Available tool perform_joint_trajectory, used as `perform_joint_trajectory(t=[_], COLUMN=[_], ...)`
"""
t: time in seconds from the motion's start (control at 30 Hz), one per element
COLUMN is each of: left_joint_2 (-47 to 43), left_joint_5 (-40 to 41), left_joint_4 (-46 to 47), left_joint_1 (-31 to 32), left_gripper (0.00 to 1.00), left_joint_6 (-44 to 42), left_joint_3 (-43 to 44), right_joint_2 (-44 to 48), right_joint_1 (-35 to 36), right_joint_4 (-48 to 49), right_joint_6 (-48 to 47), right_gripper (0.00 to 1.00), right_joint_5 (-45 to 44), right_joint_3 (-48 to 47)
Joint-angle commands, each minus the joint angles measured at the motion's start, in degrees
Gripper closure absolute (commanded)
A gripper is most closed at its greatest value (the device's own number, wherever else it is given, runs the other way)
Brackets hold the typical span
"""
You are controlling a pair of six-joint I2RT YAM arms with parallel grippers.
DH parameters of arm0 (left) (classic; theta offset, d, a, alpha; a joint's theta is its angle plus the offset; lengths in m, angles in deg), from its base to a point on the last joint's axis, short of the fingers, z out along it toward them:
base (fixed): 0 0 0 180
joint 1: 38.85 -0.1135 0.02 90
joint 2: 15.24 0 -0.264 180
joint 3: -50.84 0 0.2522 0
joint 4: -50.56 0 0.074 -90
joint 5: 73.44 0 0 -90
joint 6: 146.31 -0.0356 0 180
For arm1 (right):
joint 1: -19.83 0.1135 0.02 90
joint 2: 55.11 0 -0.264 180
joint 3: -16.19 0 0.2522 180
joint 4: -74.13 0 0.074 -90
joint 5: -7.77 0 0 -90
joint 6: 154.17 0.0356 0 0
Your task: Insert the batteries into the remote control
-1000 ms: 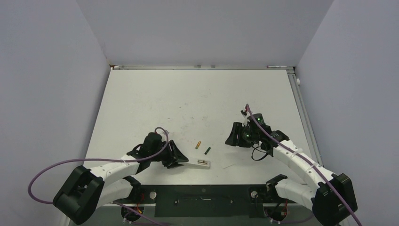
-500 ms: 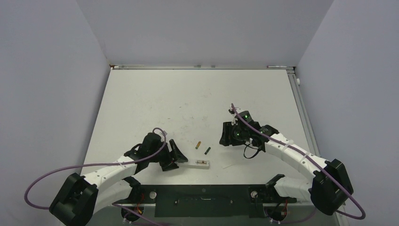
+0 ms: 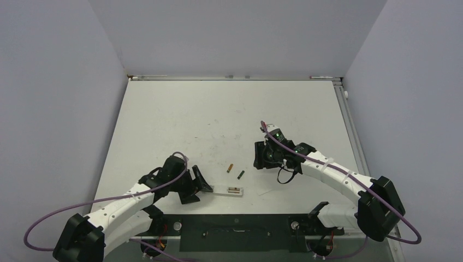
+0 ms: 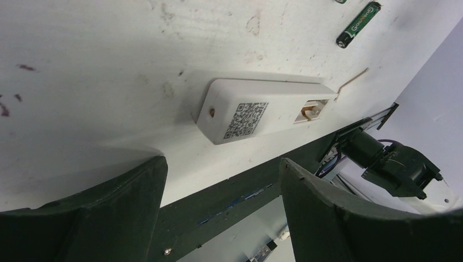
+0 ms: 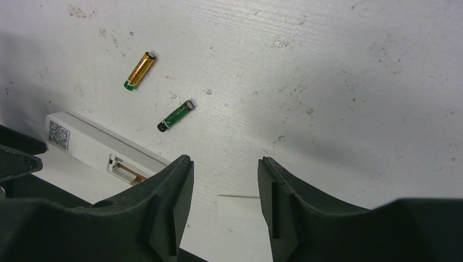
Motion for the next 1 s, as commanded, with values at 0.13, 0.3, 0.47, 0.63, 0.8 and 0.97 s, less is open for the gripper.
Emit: perform_joint_trajectory(t=[0.13,0.3,0.47,0.63,0.8,0.97], left_joint_2=[-3.12,-1.73,1.24,4.07,1.2,-2.06], left_joint_5=[1.19,1.31,0.83,1.67,2.21,2.23], left_joint_4=[-6.0,-6.8,-10.24,-16.03,-18.39,-18.64], left_joint_1=[0.23,-0.01,-0.92,-2.73,-4.3,-4.86], left_gripper=[0.27,0.26,0.26,0.26,0.26,0.25], left_joint_6=[-1.43,-4.74,-10.51,-17.43,-19.35,-20.2], left_joint_3=[5.27,9.19,15.31,21.73,23.19,23.19], right_joint_2=[-1.9,-3.33,-5.03,-7.0,-9.03,-14.48], right_joint_1=[1.11,2.7,3.91,5.71,10.16,14.36], right_joint_4=[1.6,3.88,5.44,6.16,7.6,7.18], right_joint_6=[2.42,5.3,8.54,12.89,18.3,22.32], right_gripper=[0.53,0.53,0.52,0.52,0.52,0.52], right_joint_5=[-2.06,-2.69,-4.29,-6.31,-12.42,-17.79], right_joint_3=[-2.41,-2.22,-2.57,-3.06,-3.8,-6.44])
